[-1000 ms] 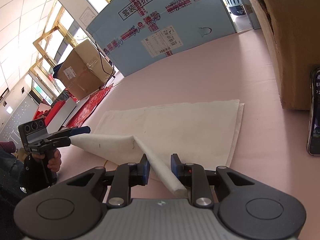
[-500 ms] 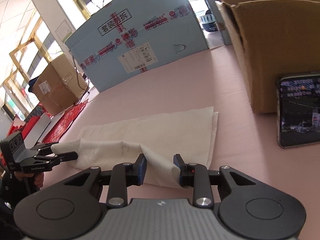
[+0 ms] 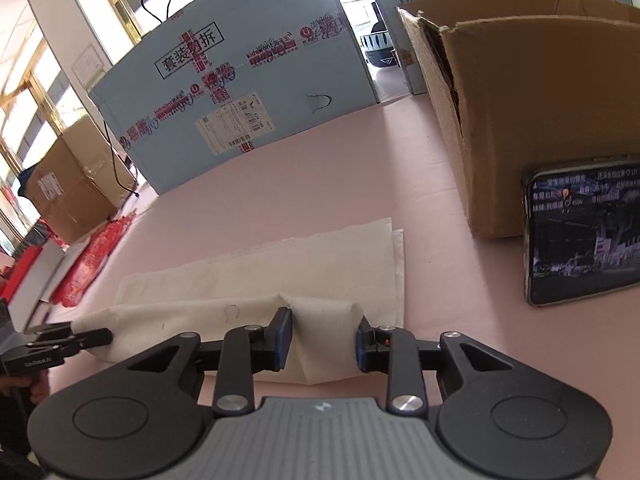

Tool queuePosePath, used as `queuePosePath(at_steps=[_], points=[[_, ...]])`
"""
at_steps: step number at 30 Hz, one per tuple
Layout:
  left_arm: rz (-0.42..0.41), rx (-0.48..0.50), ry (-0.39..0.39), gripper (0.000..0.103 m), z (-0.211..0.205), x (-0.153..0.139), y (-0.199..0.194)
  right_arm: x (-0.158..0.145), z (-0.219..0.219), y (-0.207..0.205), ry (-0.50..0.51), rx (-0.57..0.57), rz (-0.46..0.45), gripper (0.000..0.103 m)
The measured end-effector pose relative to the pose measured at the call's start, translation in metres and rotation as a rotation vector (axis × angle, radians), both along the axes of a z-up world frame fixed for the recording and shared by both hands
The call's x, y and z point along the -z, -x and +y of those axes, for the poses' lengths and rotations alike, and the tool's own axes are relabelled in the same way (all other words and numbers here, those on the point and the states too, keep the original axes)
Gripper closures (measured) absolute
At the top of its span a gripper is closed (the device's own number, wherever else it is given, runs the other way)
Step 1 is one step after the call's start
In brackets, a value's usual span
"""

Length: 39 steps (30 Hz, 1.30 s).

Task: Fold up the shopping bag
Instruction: 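Grasp the folded bag edge with the left gripper while the right gripper grasps the other end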

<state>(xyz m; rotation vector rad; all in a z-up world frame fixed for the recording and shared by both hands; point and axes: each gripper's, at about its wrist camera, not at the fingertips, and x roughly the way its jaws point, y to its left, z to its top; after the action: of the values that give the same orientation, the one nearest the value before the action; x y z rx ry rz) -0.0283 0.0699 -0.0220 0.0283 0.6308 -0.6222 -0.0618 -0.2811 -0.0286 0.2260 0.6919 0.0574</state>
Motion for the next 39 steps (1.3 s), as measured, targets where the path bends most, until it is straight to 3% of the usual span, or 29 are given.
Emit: queuePosePath(at_steps=[3, 4, 5, 6, 7, 10, 15, 18, 21, 22, 24, 27, 30, 33, 39], points=[[-0.055, 0.014, -0.1, 0.081, -0.011, -0.002, 0.007, 0.005, 0.031, -0.001, 0.353, 0.02, -0.013, 0.065], [-0.082, 0.017, -0.138, 0.07, -0.014, -0.003, 0.011, 0.007, 0.037, 0.0, 0.411, 0.011, -0.018, 0.069], [-0.113, 0.003, -0.188, 0.063, -0.017, -0.005, 0.014, 0.009, 0.042, 0.002, 0.452, -0.004, -0.028, 0.07], [-0.141, -0.014, -0.201, 0.047, -0.016, -0.009, 0.016, 0.011, 0.047, 0.003, 0.486, -0.013, -0.039, 0.071], [-0.169, -0.03, -0.211, 0.038, -0.016, -0.013, 0.018, 0.013, 0.051, 0.004, 0.515, -0.019, -0.047, 0.071], [-0.259, -0.044, -0.159, 0.034, -0.014, -0.032, 0.024, 0.016, 0.057, 0.007, 0.57, -0.031, -0.066, 0.071], [-0.376, 0.009, -0.162, 0.035, -0.051, -0.043, 0.023, 0.016, 0.062, 0.012, 0.593, -0.039, -0.086, 0.071], [-0.372, 0.127, -0.226, 0.069, -0.088, -0.032, 0.017, 0.015, 0.063, 0.013, 0.588, -0.033, -0.097, 0.071], [-0.318, 0.217, -0.288, 0.079, -0.107, -0.016, 0.013, 0.015, 0.058, 0.015, 0.573, -0.014, -0.109, 0.063], [-0.305, 0.221, -0.313, 0.079, -0.109, -0.01, 0.012, 0.014, 0.056, 0.015, 0.572, 0.004, -0.115, 0.056], [-0.27, 0.204, -0.334, 0.078, -0.108, 0.0, 0.008, 0.014, 0.051, 0.018, 0.578, 0.056, -0.135, 0.054], [-0.219, 0.17, -0.262, 0.078, -0.098, 0.002, 0.005, 0.006, 0.044, 0.033, 0.593, 0.135, -0.217, 0.054], [-0.17, 0.151, -0.199, 0.078, -0.089, 0.003, 0.0, -0.001, 0.042, 0.051, 0.591, 0.116, -0.297, 0.053], [-0.137, 0.142, -0.158, 0.075, -0.082, 0.003, -0.005, -0.002, 0.05, 0.063, 0.649, 0.006, -0.33, 0.053], [-0.095, 0.139, -0.101, 0.073, -0.075, 0.003, -0.013, 0.019, 0.088, 0.063, 0.859, -0.289, -0.272, 0.053]])
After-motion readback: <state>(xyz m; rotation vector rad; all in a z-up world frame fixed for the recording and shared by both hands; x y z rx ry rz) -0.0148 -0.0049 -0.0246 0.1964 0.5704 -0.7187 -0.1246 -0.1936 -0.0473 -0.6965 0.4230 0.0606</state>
